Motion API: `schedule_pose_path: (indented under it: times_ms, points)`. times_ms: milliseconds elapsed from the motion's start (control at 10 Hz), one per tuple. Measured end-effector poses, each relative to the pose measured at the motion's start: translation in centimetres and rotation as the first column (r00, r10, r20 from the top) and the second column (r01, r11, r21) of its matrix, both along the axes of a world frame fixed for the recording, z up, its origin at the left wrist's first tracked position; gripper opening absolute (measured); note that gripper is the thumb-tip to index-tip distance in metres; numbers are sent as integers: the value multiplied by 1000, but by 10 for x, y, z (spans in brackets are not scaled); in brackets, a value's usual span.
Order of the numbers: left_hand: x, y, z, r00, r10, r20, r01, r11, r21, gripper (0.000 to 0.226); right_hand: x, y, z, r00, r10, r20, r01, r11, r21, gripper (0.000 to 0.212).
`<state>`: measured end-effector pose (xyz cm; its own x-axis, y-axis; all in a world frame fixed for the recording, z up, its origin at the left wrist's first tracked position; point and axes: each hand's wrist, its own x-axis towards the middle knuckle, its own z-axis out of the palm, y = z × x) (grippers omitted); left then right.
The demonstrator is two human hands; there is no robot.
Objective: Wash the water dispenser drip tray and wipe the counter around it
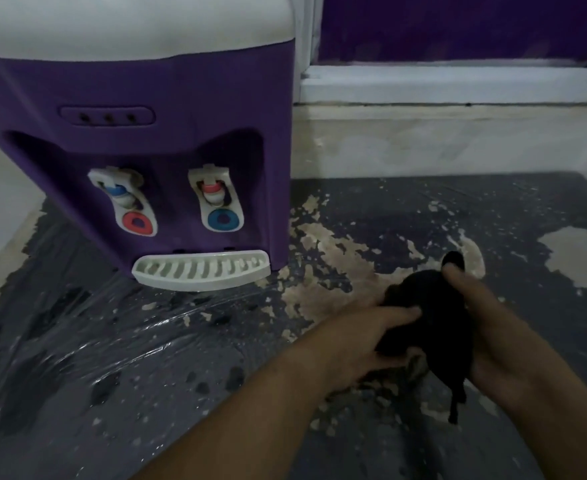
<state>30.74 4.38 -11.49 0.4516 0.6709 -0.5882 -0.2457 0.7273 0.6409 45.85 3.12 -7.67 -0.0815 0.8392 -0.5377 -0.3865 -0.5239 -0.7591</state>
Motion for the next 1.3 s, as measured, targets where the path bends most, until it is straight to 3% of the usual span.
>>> schedule_pose_path:
  times_ms: [100,200,300,400,500,600,700,800,1000,1100,1200,1300]
  points:
    - [-7,14,-5,981,195,-25,-194,981,32,31,0,11,-9,951,-33,307,33,999,7,85]
    - [-12,27,-7,963,264,-55,-260,963,73,31,1,24,-18,847,66,527,-67,998,-16,69]
    - [-16,33,-9,956,290,-53,-283,953,110,31,2,38,-25,716,153,681,-151,987,-63,38]
    - [-19,43,-11,944,326,-43,-320,941,112,30,-6,50,-20,679,154,718,-220,976,-1,41]
    - [-21,54,-11,925,375,-66,-364,921,138,29,-14,63,-17,575,173,800,-319,947,24,79]
    - [-30,65,-17,905,399,-146,-372,911,180,32,-9,81,-22,487,75,870,-324,941,100,59]
    - [-39,75,-25,868,419,-267,-353,898,264,40,-2,99,-32,512,4,859,-306,935,179,38]
    - [-42,79,-30,852,398,-340,-285,898,335,47,-2,108,-44,504,-38,863,-346,907,242,34]
    - [-53,67,-30,776,321,-542,-89,907,411,61,7,103,-64,415,195,889,-471,882,26,95]
    - [-65,57,-23,764,235,-601,30,917,397,56,8,91,-63,333,197,922,-523,852,7,77]
    - [-83,43,-9,723,149,-675,141,924,356,47,2,76,-55,185,273,944,-608,787,-108,65]
    - [-100,24,7,595,92,-798,273,911,308,49,-12,60,-41,99,457,884,-666,690,-283,74]
